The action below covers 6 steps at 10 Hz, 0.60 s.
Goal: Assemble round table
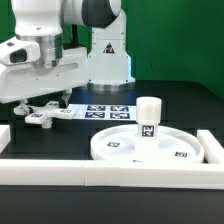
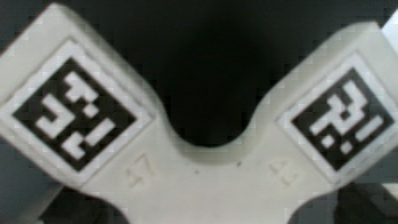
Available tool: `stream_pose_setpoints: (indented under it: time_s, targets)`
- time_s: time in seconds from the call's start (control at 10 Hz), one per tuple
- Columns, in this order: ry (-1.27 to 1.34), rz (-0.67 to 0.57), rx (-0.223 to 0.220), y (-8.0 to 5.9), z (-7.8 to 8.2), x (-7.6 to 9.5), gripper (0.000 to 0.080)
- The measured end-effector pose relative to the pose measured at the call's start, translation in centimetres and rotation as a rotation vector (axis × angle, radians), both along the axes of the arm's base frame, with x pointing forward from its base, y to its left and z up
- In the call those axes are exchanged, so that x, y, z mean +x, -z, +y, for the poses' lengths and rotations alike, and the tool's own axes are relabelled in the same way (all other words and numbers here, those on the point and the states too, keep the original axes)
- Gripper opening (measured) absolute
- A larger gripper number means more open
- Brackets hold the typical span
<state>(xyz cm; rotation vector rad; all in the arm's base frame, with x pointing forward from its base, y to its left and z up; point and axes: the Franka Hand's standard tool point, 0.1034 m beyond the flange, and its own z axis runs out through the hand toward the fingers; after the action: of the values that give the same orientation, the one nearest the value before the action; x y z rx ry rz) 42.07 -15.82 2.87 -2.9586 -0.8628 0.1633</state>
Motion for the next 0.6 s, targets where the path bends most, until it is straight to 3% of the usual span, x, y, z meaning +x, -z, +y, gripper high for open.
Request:
stream_pose_setpoints:
  time_s: [0.6]
  targets:
    - [0.024, -0.002, -0.004, 0.1, 0.08, 0.23, 0.0649]
